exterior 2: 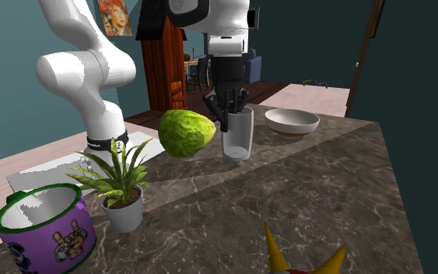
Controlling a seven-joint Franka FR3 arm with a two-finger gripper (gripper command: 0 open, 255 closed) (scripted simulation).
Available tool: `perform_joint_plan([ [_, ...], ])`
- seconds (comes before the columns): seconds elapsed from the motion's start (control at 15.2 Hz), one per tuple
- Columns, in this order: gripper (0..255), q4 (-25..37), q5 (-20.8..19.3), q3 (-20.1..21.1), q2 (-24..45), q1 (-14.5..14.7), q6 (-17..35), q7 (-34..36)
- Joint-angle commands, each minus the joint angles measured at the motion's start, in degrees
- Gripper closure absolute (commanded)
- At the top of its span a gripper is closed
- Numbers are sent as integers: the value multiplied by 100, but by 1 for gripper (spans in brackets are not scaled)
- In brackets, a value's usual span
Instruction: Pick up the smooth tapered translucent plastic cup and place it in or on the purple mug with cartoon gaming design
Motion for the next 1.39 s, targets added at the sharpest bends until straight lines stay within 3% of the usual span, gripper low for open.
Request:
perform_joint_plan([
  [0.0, 255, 76, 10, -28, -101, 6, -176, -24],
  [1.32, 255, 1202, -11, -233, -688, 8, -1882, -116],
])
